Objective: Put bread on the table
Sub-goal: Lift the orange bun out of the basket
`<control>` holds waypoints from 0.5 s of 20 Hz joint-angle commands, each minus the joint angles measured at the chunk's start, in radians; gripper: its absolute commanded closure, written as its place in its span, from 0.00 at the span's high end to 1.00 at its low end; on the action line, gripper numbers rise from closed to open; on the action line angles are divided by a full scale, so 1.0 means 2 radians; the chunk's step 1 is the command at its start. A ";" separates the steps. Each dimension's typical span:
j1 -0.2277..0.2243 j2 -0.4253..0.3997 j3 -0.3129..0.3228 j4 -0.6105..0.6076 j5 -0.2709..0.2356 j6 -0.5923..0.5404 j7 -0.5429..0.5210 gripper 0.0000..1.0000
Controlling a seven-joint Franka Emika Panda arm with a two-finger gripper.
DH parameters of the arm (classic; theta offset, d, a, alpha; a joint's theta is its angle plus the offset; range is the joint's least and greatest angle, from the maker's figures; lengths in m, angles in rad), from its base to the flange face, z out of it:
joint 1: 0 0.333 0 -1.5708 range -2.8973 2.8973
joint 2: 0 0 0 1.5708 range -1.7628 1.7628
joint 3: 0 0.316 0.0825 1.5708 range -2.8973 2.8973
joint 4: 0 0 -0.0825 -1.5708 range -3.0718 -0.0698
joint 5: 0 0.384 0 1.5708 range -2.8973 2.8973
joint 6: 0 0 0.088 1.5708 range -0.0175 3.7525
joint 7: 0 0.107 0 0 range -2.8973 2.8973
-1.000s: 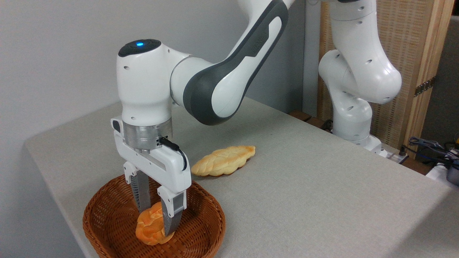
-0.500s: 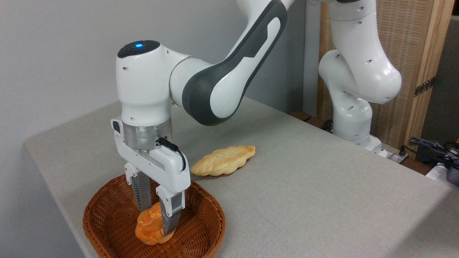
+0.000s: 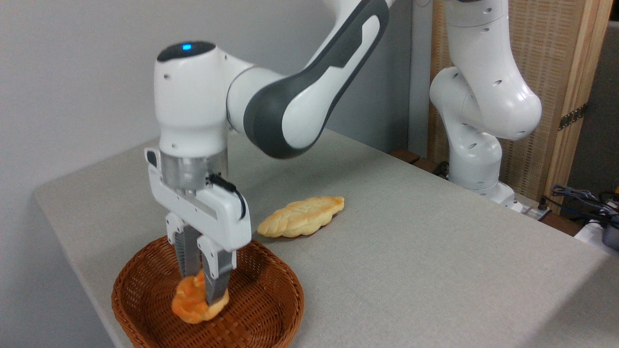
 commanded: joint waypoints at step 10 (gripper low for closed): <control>-0.005 -0.112 -0.006 -0.019 -0.001 -0.212 0.001 0.62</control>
